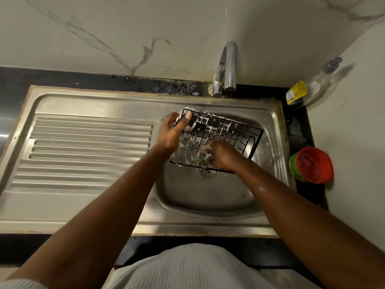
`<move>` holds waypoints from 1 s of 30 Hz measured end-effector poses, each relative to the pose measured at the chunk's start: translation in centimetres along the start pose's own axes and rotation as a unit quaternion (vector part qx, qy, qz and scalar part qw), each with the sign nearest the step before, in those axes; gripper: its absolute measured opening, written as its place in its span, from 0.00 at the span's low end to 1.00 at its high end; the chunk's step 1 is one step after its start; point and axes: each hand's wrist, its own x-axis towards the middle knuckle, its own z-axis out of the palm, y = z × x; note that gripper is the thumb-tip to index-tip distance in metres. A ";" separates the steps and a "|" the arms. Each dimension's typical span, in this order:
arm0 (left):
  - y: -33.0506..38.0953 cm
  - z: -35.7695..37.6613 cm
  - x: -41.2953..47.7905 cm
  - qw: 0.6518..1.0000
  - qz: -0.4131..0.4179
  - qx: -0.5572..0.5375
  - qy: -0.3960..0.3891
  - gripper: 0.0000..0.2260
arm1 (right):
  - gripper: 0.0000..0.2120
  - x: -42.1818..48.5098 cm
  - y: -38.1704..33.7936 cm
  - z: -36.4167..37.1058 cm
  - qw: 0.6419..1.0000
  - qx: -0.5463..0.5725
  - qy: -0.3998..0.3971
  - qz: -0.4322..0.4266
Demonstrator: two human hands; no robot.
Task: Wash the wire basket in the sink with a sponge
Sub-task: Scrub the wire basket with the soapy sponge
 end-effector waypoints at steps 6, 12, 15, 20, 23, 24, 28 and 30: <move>-1.0 -0.1 -0.1 1.000 0.007 0.003 -0.004 0.34 | 0.12 -0.7 -1.3 -4.2 0.977 0.078 -0.178 0.092; -0.8 -0.1 0.5 1.000 -0.001 0.026 0.004 0.41 | 0.12 -1.0 1.2 -5.5 0.967 0.207 -0.125 0.077; -0.5 0.1 0.4 1.000 -0.014 0.023 0.002 0.39 | 0.10 -0.4 2.1 -2.6 0.995 0.058 -0.034 0.076; -0.5 -0.1 0.6 1.000 -0.014 -0.003 0.009 0.32 | 0.14 1.1 4.8 1.6 0.997 -0.036 -0.031 0.061; -0.7 0.0 0.2 1.000 -0.002 0.002 0.009 0.28 | 0.09 0.2 2.0 -0.9 0.992 -0.003 -0.086 0.094; -0.7 0.0 0.2 1.000 0.005 0.008 0.012 0.28 | 0.11 -0.1 1.6 -1.8 0.989 0.000 -0.118 0.087; -0.5 -0.2 0.5 0.999 0.007 0.046 0.005 0.31 | 0.16 -1.6 1.2 -5.3 0.970 0.024 -0.229 0.078; -0.4 -0.2 0.6 1.000 -0.005 0.028 0.003 0.34 | 0.16 -1.6 1.7 -5.9 0.972 0.058 -0.209 0.094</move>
